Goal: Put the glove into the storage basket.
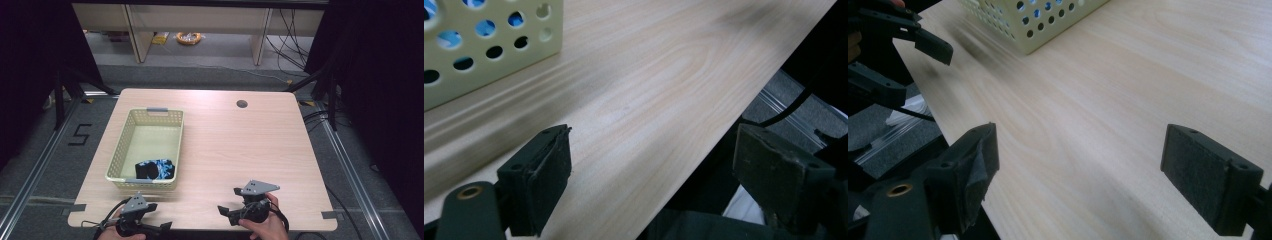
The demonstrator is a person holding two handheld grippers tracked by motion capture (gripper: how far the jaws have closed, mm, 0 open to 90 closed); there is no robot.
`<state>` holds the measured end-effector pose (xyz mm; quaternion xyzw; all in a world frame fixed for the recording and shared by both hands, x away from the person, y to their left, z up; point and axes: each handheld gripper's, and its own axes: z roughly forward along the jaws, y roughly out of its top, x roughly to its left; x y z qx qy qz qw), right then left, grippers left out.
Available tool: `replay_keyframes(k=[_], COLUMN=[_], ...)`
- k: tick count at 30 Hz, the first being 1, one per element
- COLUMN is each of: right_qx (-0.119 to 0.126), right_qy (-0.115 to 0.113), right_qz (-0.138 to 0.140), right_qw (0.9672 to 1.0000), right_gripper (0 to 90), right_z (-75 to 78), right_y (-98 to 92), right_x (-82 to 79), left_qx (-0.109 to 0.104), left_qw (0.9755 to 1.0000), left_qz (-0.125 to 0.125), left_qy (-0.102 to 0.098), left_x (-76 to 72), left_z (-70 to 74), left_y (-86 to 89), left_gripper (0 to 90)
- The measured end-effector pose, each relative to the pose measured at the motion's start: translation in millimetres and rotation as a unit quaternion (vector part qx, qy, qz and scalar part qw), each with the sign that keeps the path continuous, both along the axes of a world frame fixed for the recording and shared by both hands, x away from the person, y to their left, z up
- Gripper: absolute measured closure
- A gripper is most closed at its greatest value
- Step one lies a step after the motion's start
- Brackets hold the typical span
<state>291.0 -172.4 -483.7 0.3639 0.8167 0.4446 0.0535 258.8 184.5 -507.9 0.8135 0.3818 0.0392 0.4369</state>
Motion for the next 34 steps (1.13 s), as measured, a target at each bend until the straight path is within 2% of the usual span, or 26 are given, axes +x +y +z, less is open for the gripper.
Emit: replay_keyframes(k=[1,2,3,5,6,10,11,12,13,14,15,17,18,19,20,21,24,25,26,28,30,31,32,34], right_qx=[0.004,0.004,-0.006,-0.026,-0.028,-0.043,-0.035,-0.038,-0.041,-0.042,-0.042,-0.045,-0.045,-0.046,-0.046,-0.046,-0.045,-0.045,-0.046,-0.042,-0.046,-0.048,-0.047,-0.045], right_qy=[0.002,0.002,0.004,-0.005,-0.008,-0.016,-0.017,-0.012,-0.016,-0.021,-0.021,-0.02,-0.016,-0.016,-0.013,-0.014,-0.011,-0.01,-0.014,-0.008,-0.011,-0.012,-0.013,-0.012], right_qz=[0.012,0.012,0.017,0.022,0.03,0.034,0.038,0.031,0.029,0.026,0.026,0.025,0.026,0.027,0.028,0.029,0.028,0.024,0.024,0.031,0.026,0.025,0.025,0.028], right_qw=[0.9999,0.9999,0.9998,0.9994,0.9991,0.9984,0.9985,0.9987,0.9986,0.9986,0.9986,0.9985,0.9985,0.9984,0.9985,0.9984,0.9985,0.9986,0.9985,0.9986,0.9985,0.9985,0.9985,0.9985], right_gripper=[16.3,16.3,16.3,16.4,16.3,16.3,16.3,16.4,16.4,16.4,16.4,16.4,16.5,16.5,16.5,16.5,16.5,16.5,16.5,16.5,16.5,16.5,16.5,16.5], right_z=[-3.8,-3.8,-5.7,-8.8,-10.3,-11.9,-13.1,-12.6,-12.8,-13.8,-13.8,-14.7,-15.6,-16.2,-16.7,-16.8,-17.5,-17.7,-18.4,-19.1,-18.5,-18.5,-18.4,-18.5], right_y=[-0.2,-0.2,-0.8,-1.0,-1.1,-1.9,-1.8,-2.6,-3.4,-3.5,-3.5,-3.9,-3.8,-3.6,-3.5,-3.7,-4.3,-4.4,-4.7,-4.4,-4.6,-4.5,-4.4,-4.3], right_x=[-2.3,-2.3,-5.7,-10.0,-11.6,-16.7,-18.8,-20.9,-21.8,-22.2,-22.2,-22.2,-21.8,-21.4,-21.1,-20.8,-19.6,-19.7,-18.9,-17.8,-18.6,-18.6,-18.6,-18.3], left_qx=[-0.004,0.0,0.0,0.0,0.006,0.0,0.016,0.001,-0.001,-0.001,0.009,0.01,0.004,0.011,0.004,0.013,0.005,0.003,0.005,0.009,0.005,0.021,0.006,0.003], left_qw=[1.0,1.0,1.0,1.0,1.0,0.9999,0.9998,0.9999,0.9999,0.9999,0.9999,0.9999,1.0,0.9999,1.0,0.9999,0.9999,0.9999,0.9999,0.9999,1.0,0.9998,0.9999,0.9999], left_qz=[0.002,-0.004,0.001,0.006,0.006,0.012,0.005,0.01,0.012,0.012,0.004,0.0,-0.001,-0.007,0.002,-0.001,0.003,0.009,0.005,0.0,0.003,-0.004,0.006,0.011], left_qy=[-0.001,0.002,-0.002,0.002,-0.005,-0.007,-0.011,-0.009,-0.005,-0.005,-0.009,-0.012,0.004,-0.005,-0.002,-0.007,-0.011,-0.004,-0.01,-0.006,-0.006,-0.005,-0.006,0.001], left_x=[-1.2,-1.3,-2.7,-4.0,-4.6,-6.4,-5.7,-7.1,-7.8,-7.8,-7.8,-8.1,-9.2,-8.6,-9.2,-8.0,-7.2,-7.5,-7.0,-6.8,-6.5,-5.2,-6.2,-6.3], left_z=[0.0,0.8,-0.8,-1.6,-2.2,-1.8,-1.6,-2.0,-2.0,-2.0,-0.9,-1.8,-1.9,-1.4,-2.1,-1.7,-2.9,-3.3,-3.0,-1.8,-2.3,-1.6,-2.4,-2.5], left_y=[-0.2,1.0,1.3,0.7,0.4,-1.9,-0.3,-2.7,-3.4,-3.4,-2.9,-4.6,-6.3,-5.3,-6.6,-5.2,-5.6,-5.9,-5.0,-4.1,-4.2,-1.9,-3.9,-3.9], left_gripper=[15.1,15.1,15.1,15.1,15.1,15.1,15.1,15.1,15.1,15.1,15.1,15.1,15.1,15.1,15.1,15.1,15.1,15.1,15.1,15.1,15.1,15.1,15.1,15.1])
